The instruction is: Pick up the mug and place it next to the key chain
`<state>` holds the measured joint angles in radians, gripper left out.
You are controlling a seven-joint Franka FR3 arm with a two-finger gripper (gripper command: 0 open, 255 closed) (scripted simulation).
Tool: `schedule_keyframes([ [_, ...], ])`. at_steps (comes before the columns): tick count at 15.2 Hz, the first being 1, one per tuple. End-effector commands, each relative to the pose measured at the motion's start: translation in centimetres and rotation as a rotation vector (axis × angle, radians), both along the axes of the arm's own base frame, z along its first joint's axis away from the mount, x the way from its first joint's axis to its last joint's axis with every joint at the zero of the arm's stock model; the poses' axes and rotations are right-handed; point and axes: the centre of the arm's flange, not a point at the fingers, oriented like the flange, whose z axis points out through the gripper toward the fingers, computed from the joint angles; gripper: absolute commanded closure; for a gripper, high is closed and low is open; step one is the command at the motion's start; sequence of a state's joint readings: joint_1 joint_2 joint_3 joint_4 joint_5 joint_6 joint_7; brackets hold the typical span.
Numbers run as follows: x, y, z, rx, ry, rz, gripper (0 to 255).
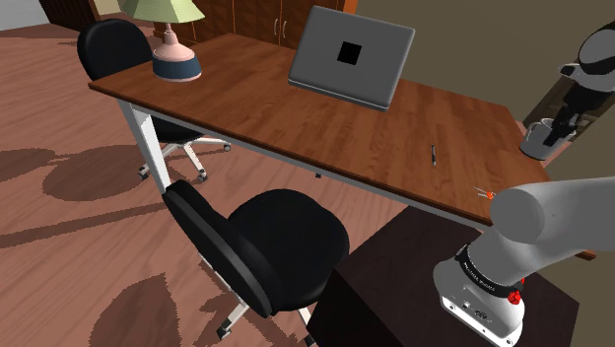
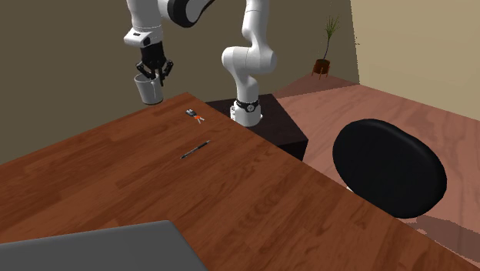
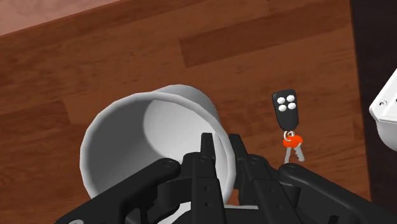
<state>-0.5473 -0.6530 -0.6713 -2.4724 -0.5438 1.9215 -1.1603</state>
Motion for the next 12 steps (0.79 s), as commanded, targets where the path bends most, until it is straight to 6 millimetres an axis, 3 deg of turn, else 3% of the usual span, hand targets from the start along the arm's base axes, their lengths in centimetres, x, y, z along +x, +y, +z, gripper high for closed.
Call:
schedule_keyframes([
  [1,0.1,0.0,-1.0,-0.001,0.0,0.0,255],
  [12,0.1,0.0,-6.9,-0.001,0.0,0.0,255],
])
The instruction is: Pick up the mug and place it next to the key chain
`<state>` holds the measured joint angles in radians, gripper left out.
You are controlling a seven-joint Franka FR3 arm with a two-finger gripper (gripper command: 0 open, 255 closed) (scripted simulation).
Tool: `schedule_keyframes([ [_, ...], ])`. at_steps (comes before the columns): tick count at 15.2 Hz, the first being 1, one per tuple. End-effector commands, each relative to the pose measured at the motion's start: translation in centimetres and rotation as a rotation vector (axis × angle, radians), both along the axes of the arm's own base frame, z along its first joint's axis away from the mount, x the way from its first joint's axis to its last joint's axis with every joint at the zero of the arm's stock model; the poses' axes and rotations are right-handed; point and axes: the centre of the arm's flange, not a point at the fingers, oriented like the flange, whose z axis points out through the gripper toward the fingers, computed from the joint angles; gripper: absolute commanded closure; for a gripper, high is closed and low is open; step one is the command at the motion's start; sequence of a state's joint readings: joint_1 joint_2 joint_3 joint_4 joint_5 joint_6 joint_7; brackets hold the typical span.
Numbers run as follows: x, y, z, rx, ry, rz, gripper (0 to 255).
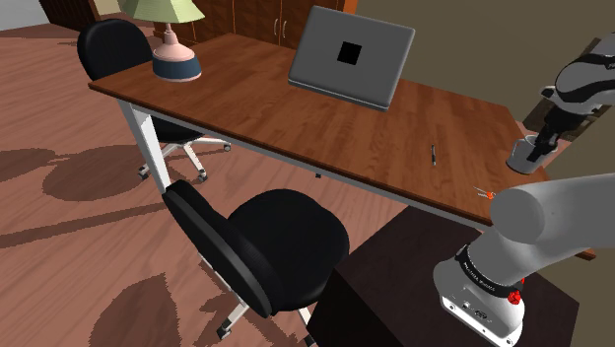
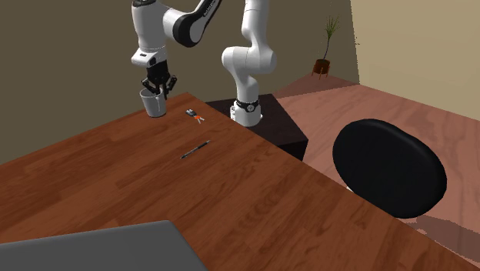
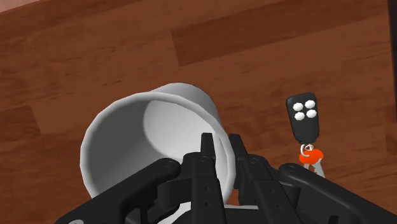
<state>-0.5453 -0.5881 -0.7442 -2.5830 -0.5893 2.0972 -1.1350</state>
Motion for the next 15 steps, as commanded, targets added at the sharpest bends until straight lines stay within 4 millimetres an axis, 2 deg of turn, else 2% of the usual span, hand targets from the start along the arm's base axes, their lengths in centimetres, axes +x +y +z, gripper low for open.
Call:
schedule_keyframes([
  [1,0.0,0.0,-1.1,-0.001,0.0,0.0,255],
  [7,0.0,0.0,-4.2,-0.001,0.0,0.0,255],
  [14,0.0,0.0,-4.2,-0.001,0.0,0.0,255],
  [15,0.0,0.0,-4.2,-0.001,0.0,0.0,0],
])
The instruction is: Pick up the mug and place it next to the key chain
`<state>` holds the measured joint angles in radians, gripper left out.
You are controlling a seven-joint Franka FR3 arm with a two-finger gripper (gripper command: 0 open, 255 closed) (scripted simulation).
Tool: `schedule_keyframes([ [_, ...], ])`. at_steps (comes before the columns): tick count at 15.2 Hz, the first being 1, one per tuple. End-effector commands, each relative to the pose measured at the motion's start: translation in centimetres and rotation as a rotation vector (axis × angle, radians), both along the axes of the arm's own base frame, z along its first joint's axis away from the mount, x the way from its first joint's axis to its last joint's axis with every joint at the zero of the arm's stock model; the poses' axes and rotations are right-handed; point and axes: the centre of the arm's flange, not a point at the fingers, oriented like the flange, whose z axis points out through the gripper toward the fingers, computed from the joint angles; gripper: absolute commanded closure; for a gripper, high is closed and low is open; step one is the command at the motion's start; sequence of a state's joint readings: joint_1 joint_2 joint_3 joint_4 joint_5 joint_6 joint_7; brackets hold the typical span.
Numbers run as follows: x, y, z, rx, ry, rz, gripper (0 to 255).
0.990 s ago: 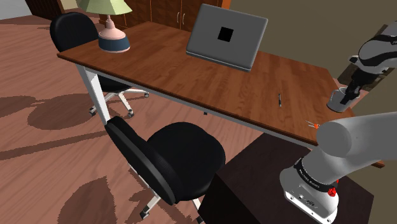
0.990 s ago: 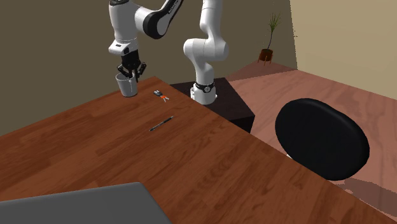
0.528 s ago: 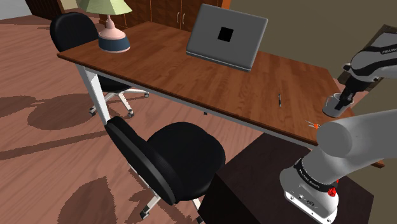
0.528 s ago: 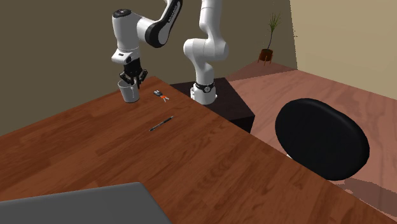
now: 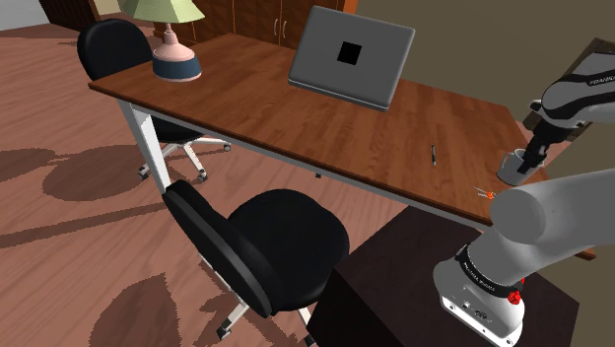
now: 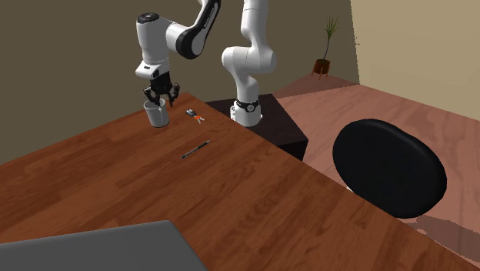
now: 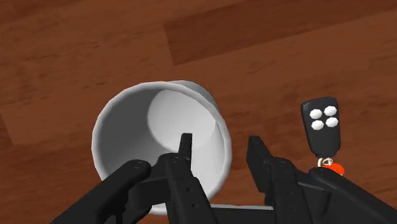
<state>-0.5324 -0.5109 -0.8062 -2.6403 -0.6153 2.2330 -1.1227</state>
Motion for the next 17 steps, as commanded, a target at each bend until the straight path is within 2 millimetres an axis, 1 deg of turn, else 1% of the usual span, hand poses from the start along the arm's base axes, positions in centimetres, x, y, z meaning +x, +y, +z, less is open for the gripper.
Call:
schedule_keyframes([
  [1,0.0,0.0,0.0,0.0,0.0,0.0,0],
  [5,0.0,0.0,0.0,0.0,0.0,0.0,0],
  [8,0.4,0.3,3.9,0.0,0.0,0.0,0],
  [9,0.5,0.4,5.0,0.0,0.0,0.0,0],
  [17,0.5,0.4,5.0,0.0,0.0,0.0,0],
])
